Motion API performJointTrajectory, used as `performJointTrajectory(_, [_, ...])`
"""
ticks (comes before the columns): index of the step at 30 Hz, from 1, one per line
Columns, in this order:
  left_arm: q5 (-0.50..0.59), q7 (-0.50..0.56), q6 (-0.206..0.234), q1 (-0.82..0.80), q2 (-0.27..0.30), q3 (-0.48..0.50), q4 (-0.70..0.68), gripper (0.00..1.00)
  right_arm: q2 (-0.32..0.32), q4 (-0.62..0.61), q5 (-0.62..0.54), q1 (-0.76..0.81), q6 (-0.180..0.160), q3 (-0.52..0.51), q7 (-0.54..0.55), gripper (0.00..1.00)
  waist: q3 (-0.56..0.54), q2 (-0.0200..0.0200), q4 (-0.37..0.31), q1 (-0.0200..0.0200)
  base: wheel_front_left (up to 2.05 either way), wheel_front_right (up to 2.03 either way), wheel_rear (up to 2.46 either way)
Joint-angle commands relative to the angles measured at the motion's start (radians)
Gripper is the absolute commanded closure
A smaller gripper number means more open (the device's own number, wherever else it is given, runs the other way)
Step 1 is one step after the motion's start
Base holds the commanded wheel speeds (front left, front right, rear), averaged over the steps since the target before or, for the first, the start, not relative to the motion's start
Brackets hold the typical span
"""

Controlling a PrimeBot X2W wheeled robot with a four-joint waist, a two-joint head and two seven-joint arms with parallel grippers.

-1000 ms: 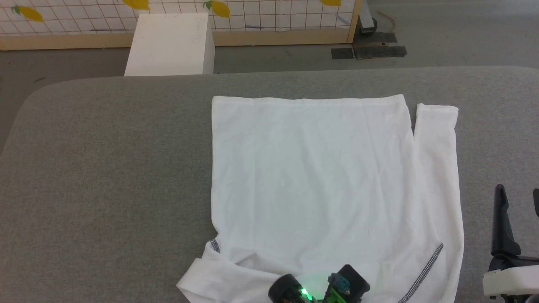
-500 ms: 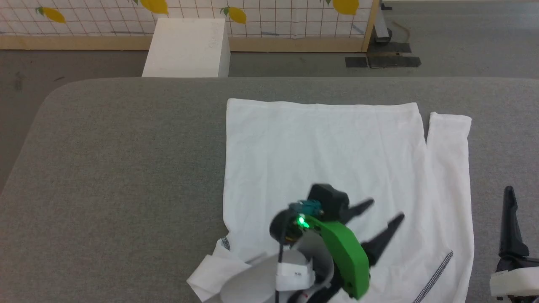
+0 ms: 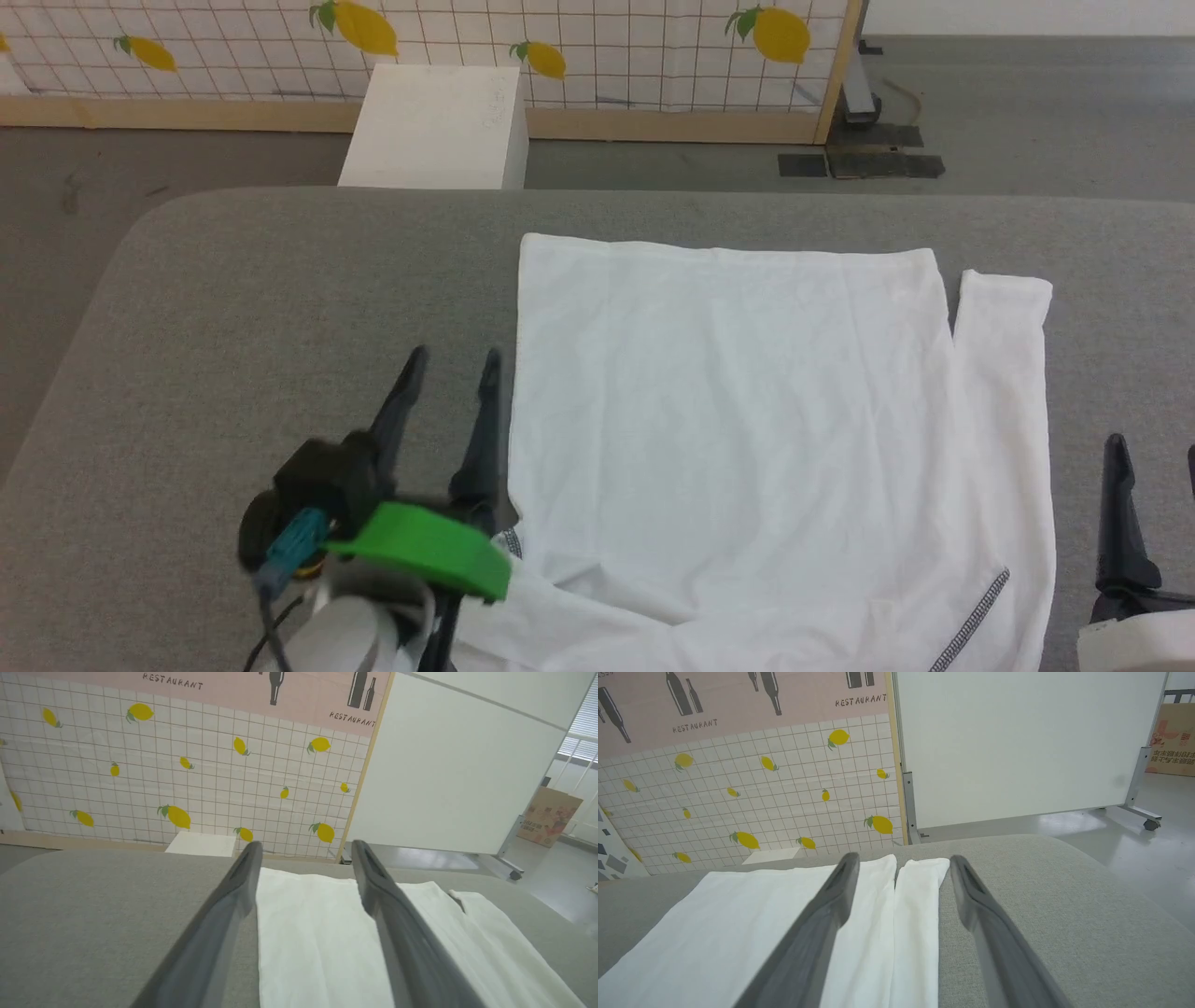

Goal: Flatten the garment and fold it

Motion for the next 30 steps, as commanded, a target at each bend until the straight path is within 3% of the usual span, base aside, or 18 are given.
performJointTrajectory(1, [0.024,-0.004,0.006,0.062,0.023,0.021,-0.012,0.00,0.001,0.005,0.009,0.014,-0.002,0.003,-0.006,0.00,-0.007,-0.0001,0.001,0.0000,0.00,0.00,0.00])
performJointTrajectory(5, [0.075,-0.004,0.027,0.222,0.063,0.106,-0.047,0.00,0.001,0.014,0.014,0.027,-0.002,0.010,-0.010,0.00,-0.020,-0.0001,0.002,0.0000,0.00,0.00,0.00])
performJointTrajectory(12, [0.143,-0.004,0.040,0.411,0.051,0.247,-0.121,0.00,0.001,0.045,0.044,0.056,-0.002,0.014,-0.025,0.00,-0.034,-0.0001,0.003,0.0000,0.00,0.00,0.00])
performJointTrajectory(21, [0.196,-0.004,-0.037,0.437,-0.004,0.325,-0.142,0.00,0.001,0.048,0.036,0.024,-0.002,0.018,-0.005,0.00,-0.001,-0.0001,-0.011,0.0000,0.00,0.00,0.00])
performJointTrajectory(30, [0.239,-0.004,-0.098,0.382,-0.055,0.352,-0.152,0.00,-0.020,-0.032,-0.022,-0.227,-0.002,-0.006,0.225,0.00,0.128,-0.0001,-0.029,0.0000,0.00,0.00,0.00])
